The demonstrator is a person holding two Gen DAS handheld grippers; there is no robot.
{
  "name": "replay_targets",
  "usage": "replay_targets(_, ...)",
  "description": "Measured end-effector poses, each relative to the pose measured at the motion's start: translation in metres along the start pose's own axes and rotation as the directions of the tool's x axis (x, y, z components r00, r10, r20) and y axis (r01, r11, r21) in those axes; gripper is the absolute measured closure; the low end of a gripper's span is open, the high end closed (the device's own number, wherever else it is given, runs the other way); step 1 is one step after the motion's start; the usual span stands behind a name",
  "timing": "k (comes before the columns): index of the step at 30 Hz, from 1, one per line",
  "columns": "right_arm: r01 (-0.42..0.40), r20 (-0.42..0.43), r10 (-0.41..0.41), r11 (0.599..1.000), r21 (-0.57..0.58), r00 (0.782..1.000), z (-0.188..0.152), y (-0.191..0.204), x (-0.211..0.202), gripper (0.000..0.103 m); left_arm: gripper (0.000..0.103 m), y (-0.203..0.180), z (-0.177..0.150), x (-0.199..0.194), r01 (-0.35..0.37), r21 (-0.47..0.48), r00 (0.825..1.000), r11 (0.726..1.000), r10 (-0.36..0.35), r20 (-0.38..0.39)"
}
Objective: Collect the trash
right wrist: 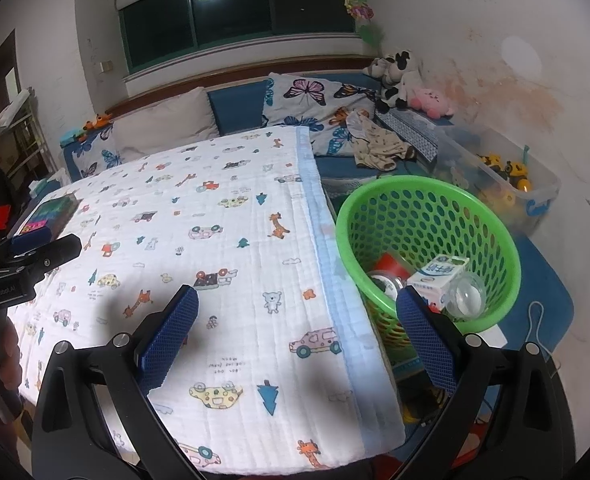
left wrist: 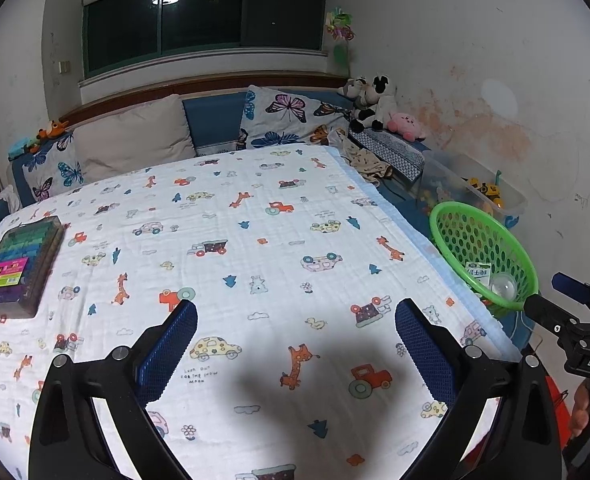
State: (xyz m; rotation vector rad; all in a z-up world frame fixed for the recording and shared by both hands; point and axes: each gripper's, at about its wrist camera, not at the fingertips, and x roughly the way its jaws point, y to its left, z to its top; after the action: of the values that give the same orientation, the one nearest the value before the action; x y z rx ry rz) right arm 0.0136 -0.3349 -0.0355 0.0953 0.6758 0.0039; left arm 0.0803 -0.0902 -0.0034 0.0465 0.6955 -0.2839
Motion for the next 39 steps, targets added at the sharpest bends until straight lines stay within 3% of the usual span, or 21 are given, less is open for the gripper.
replay_targets(35,-0.015,-0.004,0.015,1.000,-0.009,1.000,-0.001,0.010,0.004,0.005,0.007,0.006,-0.003,-0.003,-0.004,0.000,1.000,1.000,0.004,-0.002)
replay_targets(39,-0.019,-0.005,0.019,1.000,-0.004,1.000,-0.002,0.011,0.004,0.005,0.007,0.002,-0.004,-0.005,-0.034,0.023,0.999,0.999,0.034,0.014)
